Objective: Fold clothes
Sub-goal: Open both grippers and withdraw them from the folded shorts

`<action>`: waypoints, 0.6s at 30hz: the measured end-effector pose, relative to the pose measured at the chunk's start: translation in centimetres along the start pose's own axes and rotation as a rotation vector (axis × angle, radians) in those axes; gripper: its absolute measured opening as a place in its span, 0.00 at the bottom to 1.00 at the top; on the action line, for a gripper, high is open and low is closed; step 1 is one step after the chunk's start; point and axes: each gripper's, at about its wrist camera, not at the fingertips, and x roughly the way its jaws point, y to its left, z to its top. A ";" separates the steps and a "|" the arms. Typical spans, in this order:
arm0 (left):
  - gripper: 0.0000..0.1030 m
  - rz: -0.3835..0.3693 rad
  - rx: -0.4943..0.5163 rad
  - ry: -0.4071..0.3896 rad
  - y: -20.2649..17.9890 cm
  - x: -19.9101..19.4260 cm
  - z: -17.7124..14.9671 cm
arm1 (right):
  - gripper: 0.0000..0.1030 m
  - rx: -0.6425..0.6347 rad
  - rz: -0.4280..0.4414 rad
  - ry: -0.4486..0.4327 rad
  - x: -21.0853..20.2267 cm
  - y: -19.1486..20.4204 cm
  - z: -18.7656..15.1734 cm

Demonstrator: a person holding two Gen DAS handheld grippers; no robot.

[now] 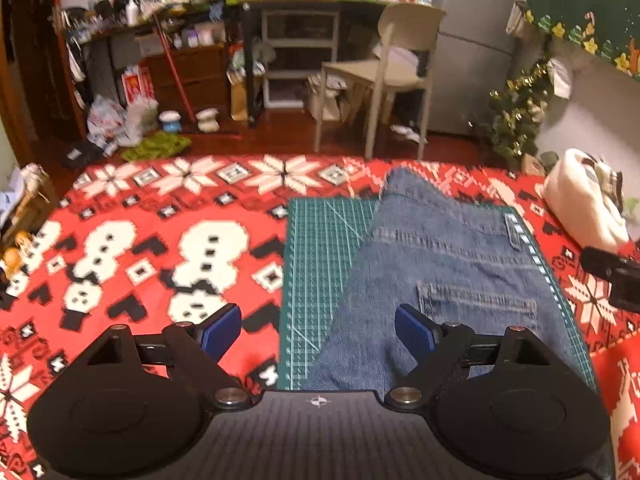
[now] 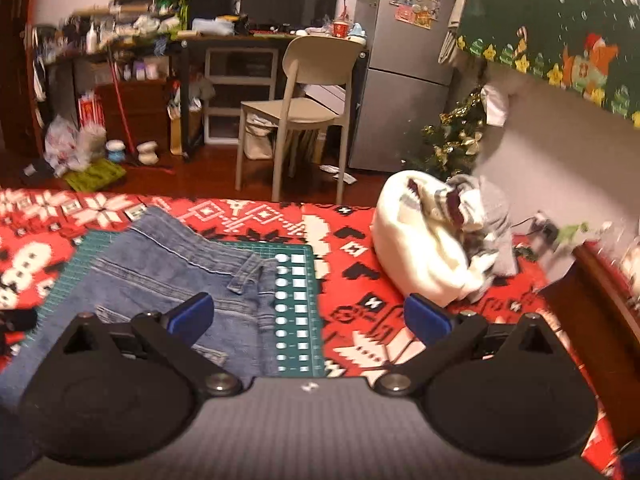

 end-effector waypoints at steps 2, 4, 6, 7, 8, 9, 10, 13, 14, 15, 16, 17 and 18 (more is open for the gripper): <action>0.81 -0.008 -0.016 0.003 -0.1 0.0 0.2 | 0.99 -0.039 -0.005 -0.007 -0.3 0.3 0.1; 0.84 -0.042 -0.035 0.027 -0.3 0.2 0.5 | 0.99 -0.052 -0.010 -0.017 -0.6 0.7 0.1; 0.85 -0.053 -0.030 0.040 -0.7 0.5 0.7 | 0.99 -0.052 -0.011 -0.021 -1.0 1.0 0.1; 0.85 -0.044 -0.019 0.048 -0.9 0.6 0.7 | 0.99 -0.046 -0.007 -0.027 -1.3 1.0 0.2; 0.85 -0.021 -0.002 0.059 -1.2 0.7 0.8 | 0.99 -0.041 -0.007 -0.036 -1.5 1.1 0.3; 0.85 -0.013 0.013 0.063 -1.4 0.6 0.9 | 0.99 -0.037 -0.024 -0.059 -1.9 1.1 0.4; 0.85 -0.025 0.023 0.058 -1.5 0.5 1.0 | 0.99 -0.033 -0.042 -0.080 -2.2 1.1 0.5; 0.84 -0.054 0.001 0.048 -1.3 0.2 1.2 | 0.99 -0.013 -0.049 -0.087 -2.4 0.7 0.9; 0.84 -0.062 -0.017 0.052 -1.1 0.4 1.3 | 0.99 0.003 -0.026 -0.071 -2.3 0.5 1.0; 0.84 -0.070 -0.035 0.056 -0.9 0.5 1.4 | 0.99 0.018 -0.003 -0.055 -2.2 0.3 1.2; 0.84 -0.071 -0.050 0.063 -0.7 0.7 1.5 | 0.99 0.034 0.021 -0.039 -2.0 0.0 1.4; 0.83 -0.065 -0.061 0.075 -0.5 0.9 1.6 | 0.99 0.055 0.050 -0.025 -1.7 -0.3 1.6; 0.77 -0.058 -0.072 0.087 -0.3 1.2 1.7 | 0.97 0.082 0.080 -0.007 -1.1 -0.8 1.9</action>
